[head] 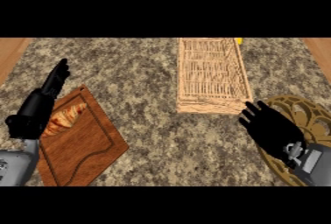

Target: Pick the sweet potato from the placemat and place it in the basket

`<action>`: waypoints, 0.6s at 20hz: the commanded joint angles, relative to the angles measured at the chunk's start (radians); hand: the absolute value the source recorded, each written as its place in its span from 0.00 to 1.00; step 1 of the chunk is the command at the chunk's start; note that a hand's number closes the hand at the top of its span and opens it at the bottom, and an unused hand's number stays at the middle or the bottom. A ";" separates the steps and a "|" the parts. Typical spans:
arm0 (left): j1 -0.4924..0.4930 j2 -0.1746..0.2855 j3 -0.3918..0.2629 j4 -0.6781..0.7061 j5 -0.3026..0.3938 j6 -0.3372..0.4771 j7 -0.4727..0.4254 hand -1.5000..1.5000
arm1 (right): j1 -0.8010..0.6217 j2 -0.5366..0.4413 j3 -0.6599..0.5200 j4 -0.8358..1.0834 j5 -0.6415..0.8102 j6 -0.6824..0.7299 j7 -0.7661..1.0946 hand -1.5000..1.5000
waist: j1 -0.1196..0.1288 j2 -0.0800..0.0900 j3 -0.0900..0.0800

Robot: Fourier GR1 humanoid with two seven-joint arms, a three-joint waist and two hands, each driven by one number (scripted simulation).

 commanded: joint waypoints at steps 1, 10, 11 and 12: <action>-0.036 -0.010 0.023 0.010 -0.019 -0.003 0.034 0.50 | 0.040 -0.037 -0.002 0.071 0.071 -0.071 -0.076 0.00 | -0.002 0.009 0.006; -0.002 -0.048 0.039 0.009 -0.053 -0.024 0.005 0.50 | 0.024 0.010 -0.059 0.231 0.181 -0.214 -0.237 0.00 | 0.002 0.010 0.006; 0.008 -0.027 0.063 -0.003 -0.037 -0.058 -0.004 0.50 | 0.088 -0.007 -0.063 0.180 0.205 -0.232 -0.219 0.00 | -0.002 0.008 0.006; 0.082 -0.062 0.015 -0.055 -0.073 -0.022 -0.021 0.50 | 0.095 0.008 -0.057 0.254 0.213 -0.301 -0.233 0.00 | 0.004 0.009 0.006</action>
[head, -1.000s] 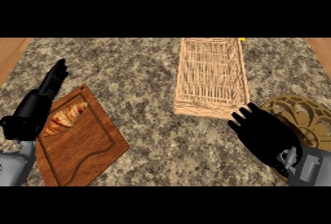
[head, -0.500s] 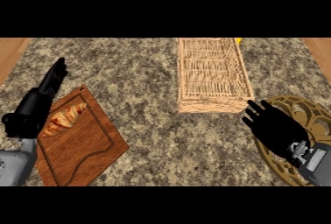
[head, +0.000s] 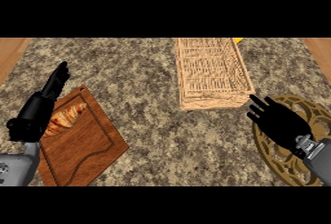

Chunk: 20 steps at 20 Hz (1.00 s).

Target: Pick the sweet potato from the placemat and place it in the basket

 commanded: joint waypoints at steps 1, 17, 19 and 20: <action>-0.008 -0.015 0.012 0.015 -0.024 -0.011 -0.020 0.50 | 0.025 0.052 0.004 0.090 0.073 -0.071 -0.058 0.00 | 0.001 0.009 0.005; -0.017 -0.083 0.041 -0.033 -0.090 -0.038 0.059 0.50 | 0.152 0.062 -0.173 0.156 0.224 -0.169 -0.215 0.00 | -0.006 0.007 0.005; 0.014 -0.094 0.056 0.047 -0.108 -0.047 -0.064 0.50 | 0.131 0.120 -0.167 0.204 0.285 -0.174 -0.191 0.00 | -0.004 0.008 0.005; 0.004 -0.078 0.071 -0.029 -0.067 -0.085 0.019 0.50 | 0.072 0.134 -0.203 0.262 0.282 -0.161 -0.241 0.00 | 0.001 0.008 0.005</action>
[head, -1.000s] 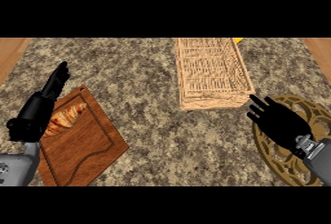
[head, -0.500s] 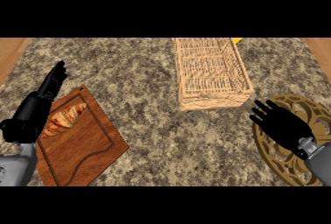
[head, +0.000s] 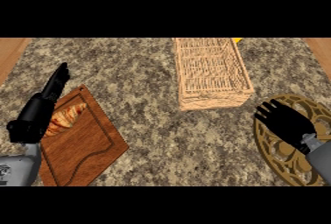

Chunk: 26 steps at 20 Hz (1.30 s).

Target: Pick the sweet potato from the placemat and place it in the basket

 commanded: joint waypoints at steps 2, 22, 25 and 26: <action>-0.039 -0.025 0.021 0.074 -0.023 -0.008 -0.035 0.50 | 0.009 0.061 -0.031 0.128 0.086 -0.068 -0.015 0.00 | 0.000 0.002 0.000; 0.021 -0.052 0.062 -0.047 -0.051 -0.062 0.017 0.50 | -0.030 0.156 -0.165 0.349 0.247 -0.265 -0.189 1.00 | 0.007 0.001 0.000; -0.001 -0.042 0.069 -0.024 -0.057 -0.074 0.001 0.50 | -0.033 0.165 -0.176 0.402 0.262 -0.370 -0.210 1.00 | 0.007 0.002 0.001; -0.095 -0.045 0.094 0.064 -0.033 -0.076 0.012 0.50 | -0.031 0.190 -0.171 0.406 0.269 -0.393 -0.194 1.00 | 0.002 0.004 0.001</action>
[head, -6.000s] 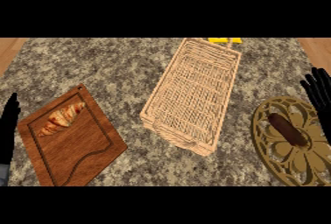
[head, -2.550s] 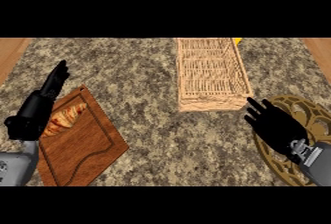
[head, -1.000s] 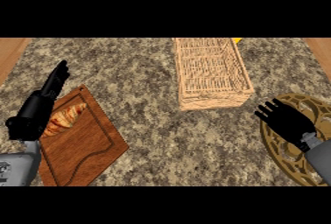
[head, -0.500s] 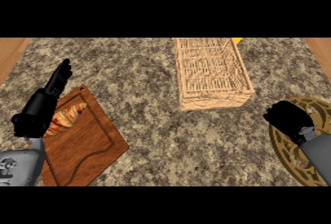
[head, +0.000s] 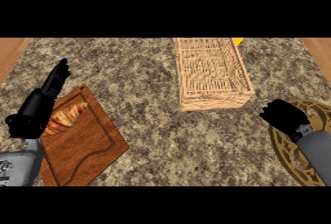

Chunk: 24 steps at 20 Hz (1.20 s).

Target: Pick the sweet potato from the placemat and place it in the basket

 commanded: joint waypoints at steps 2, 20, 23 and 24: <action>-0.002 0.005 0.017 0.034 0.008 -0.010 -0.043 0.50 | -0.047 -0.002 -0.198 0.165 -0.139 -0.115 -0.027 1.00 | 0.002 0.022 0.017; -0.066 -0.007 -0.005 0.012 0.025 -0.033 0.018 0.50 | -0.535 -0.047 -0.948 0.517 -0.823 -0.058 -0.203 1.00 | 0.047 0.030 0.021; -0.033 -0.004 -0.007 0.027 0.011 -0.032 -0.017 0.50 | -0.627 -0.069 -0.995 0.575 -0.889 0.038 -0.219 1.00 | 0.047 0.029 0.017; -0.029 -0.016 -0.021 0.044 -0.024 -0.006 -0.040 0.50 | -0.656 -0.074 -0.980 0.590 -0.876 0.023 -0.238 1.00 | 0.044 0.031 0.017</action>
